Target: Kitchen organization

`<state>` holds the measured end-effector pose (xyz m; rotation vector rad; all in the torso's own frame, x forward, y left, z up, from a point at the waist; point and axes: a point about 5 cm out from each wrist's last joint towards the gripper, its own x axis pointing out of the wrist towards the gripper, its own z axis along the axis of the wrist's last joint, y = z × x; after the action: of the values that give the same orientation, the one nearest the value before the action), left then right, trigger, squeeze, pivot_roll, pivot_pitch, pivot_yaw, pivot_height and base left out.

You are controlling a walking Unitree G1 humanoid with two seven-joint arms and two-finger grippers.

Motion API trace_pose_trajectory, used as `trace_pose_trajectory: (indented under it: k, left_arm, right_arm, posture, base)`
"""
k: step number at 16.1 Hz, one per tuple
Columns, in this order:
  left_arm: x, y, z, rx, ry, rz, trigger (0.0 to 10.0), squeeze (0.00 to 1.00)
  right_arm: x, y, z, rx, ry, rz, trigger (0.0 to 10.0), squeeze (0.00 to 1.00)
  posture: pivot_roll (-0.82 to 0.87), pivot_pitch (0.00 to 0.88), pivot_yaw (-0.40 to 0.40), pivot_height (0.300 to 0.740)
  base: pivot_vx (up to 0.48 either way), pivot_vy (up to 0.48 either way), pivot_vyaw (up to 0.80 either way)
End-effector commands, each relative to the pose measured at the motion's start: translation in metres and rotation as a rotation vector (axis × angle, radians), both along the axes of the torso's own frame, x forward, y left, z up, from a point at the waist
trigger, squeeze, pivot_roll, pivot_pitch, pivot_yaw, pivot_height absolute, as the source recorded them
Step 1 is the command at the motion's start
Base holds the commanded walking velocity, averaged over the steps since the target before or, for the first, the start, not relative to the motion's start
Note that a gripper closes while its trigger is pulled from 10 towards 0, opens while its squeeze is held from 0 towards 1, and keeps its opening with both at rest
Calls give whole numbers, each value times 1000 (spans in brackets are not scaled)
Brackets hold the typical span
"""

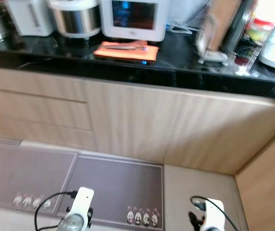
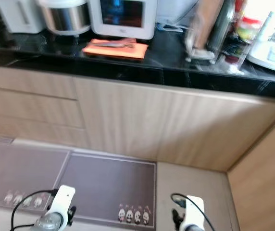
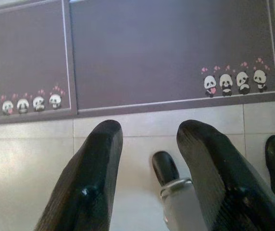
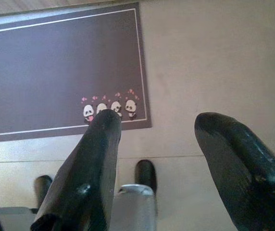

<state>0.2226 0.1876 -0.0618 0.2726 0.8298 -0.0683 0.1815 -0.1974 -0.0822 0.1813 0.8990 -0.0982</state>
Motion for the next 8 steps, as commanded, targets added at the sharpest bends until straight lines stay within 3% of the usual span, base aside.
trace_pose_trajectory:
  k: [1,8]
  left_arm:
    - [1,-2,0,-12,-4,13,10000,0]
    - [0,-2,0,-15,-1,15,10000,0]
  right_arm:
    - [-3,0,-2,-8,19,-1,10000,0]
    - [-1,0,-1,-12,17,10,10000,0]
  posture:
    - [-10,0,-56,740]
    - [-12,0,-56,740]
  base:
    - [0,0,-681]
    - [0,0,-685]
